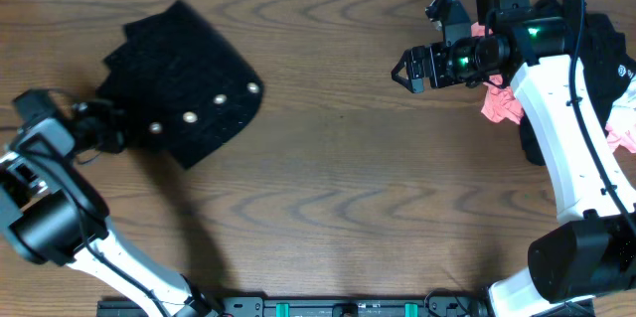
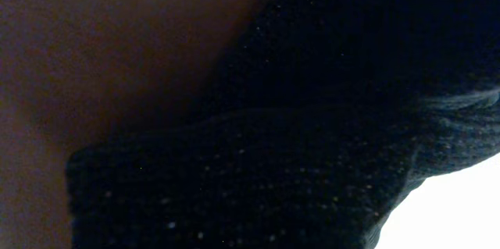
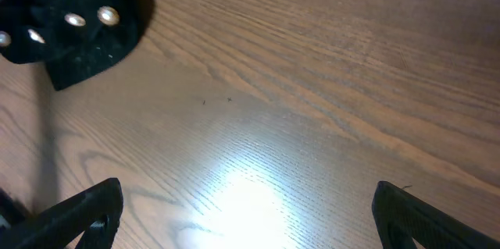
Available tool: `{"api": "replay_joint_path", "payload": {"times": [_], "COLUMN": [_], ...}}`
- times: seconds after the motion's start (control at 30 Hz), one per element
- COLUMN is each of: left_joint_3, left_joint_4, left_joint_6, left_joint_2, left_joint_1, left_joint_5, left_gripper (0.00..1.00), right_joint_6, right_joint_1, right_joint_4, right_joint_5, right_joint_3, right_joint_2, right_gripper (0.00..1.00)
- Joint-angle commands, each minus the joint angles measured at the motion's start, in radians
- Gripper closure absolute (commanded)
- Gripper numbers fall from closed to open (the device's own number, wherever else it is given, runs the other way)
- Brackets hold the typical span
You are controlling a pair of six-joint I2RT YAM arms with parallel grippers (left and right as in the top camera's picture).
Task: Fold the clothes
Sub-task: 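Drag the folded garment to the far left with the left gripper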
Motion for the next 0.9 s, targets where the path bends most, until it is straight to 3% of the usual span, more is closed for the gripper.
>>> {"api": "replay_joint_path", "payload": {"times": [0.0, 0.23, 0.57, 0.87], "left_joint_3": [-0.049, -0.049, -0.049, -0.049], "left_joint_4": [-0.015, 0.048, 0.185, 0.430], "left_joint_6": [-0.047, -0.178, -0.528, -0.536], "left_joint_2": [0.080, 0.080, 0.080, 0.080], "left_joint_1": [0.087, 0.079, -0.079, -0.106], "left_joint_5": [-0.301, -0.272, -0.253, -0.225], "left_gripper": [0.94, 0.94, 0.94, 0.94], "right_joint_6": [-0.015, -0.013, 0.003, 0.002], "right_joint_1": [-0.001, -0.001, 0.010, 0.010], "right_joint_4": [0.008, 0.019, 0.019, 0.027], "right_joint_5": [-0.011, -0.040, -0.039, -0.039], "right_joint_3": [0.000, -0.001, -0.001, -0.001], "right_joint_2": [0.003, 0.003, 0.003, 0.005], "right_gripper": [0.01, 0.01, 0.01, 0.01]}}
